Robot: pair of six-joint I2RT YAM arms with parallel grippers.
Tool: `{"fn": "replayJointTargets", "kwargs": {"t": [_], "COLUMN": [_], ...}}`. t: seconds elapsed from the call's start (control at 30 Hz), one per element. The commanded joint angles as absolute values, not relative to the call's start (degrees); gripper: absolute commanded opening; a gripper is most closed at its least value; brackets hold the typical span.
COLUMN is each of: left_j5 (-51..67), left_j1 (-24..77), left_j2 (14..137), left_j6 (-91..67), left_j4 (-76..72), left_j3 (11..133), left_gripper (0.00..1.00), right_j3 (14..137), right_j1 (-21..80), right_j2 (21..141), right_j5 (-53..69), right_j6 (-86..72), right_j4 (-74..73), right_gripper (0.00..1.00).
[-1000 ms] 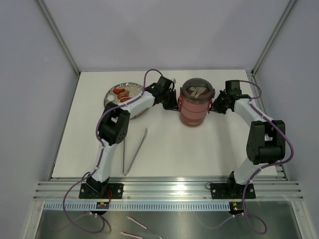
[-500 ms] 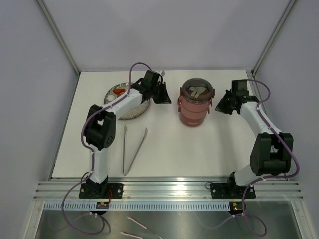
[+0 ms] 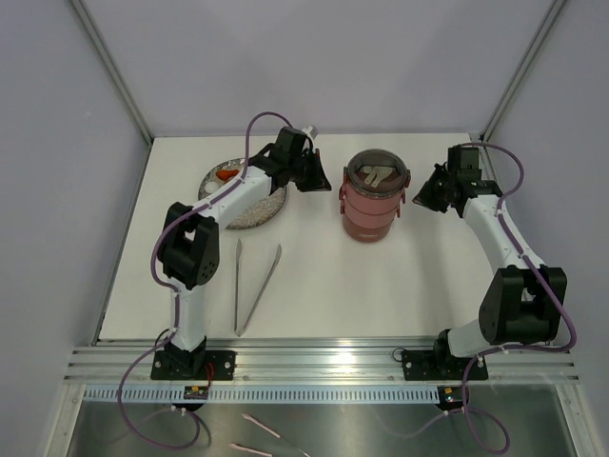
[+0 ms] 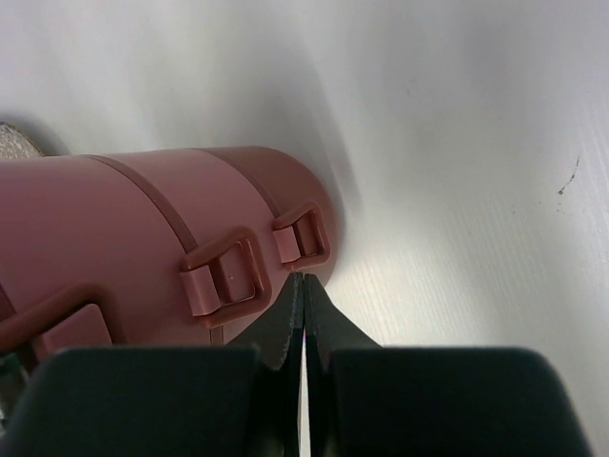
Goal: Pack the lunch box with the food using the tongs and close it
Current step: Close the fastener on the packing box.
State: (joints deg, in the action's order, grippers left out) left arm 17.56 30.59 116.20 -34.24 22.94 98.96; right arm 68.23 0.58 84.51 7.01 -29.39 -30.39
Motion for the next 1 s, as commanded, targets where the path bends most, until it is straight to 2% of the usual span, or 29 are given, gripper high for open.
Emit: {"fn": "replayJointTargets", "kwargs": {"t": [0.0, 0.23, 0.47, 0.6, 0.97], "left_j5": [17.76, 19.25, 20.56, 21.36, 18.99], "left_j1": [30.67, 31.2, 35.15, 37.09, 34.46], "left_j2": [115.14, 117.32, 122.69, 124.63, 121.56], "left_j6": [-33.05, -33.31, -34.28, -34.54, -33.31], "left_j4": [21.71, 22.23, 23.11, 23.73, 24.52], "left_j3": [101.16, 102.74, 108.71, 110.13, 108.37], "left_gripper": [0.0, 0.0, 0.0, 0.0, 0.0], "right_j3": [70.75, 72.33, 73.48, 71.28, 71.81], "right_j1": [0.44, 0.53, 6.93, 7.29, 6.68], "right_j2": [83.32, 85.6, 91.23, 92.37, 89.12], "right_j5": [7.56, 12.48, 14.32, 17.14, 12.84], "right_j6": [-28.83, -30.06, -31.73, -33.13, -31.55], "right_j4": [-31.11, -29.01, -26.81, -24.79, -28.12], "right_gripper": [0.0, 0.0, 0.0, 0.0, 0.0]}}
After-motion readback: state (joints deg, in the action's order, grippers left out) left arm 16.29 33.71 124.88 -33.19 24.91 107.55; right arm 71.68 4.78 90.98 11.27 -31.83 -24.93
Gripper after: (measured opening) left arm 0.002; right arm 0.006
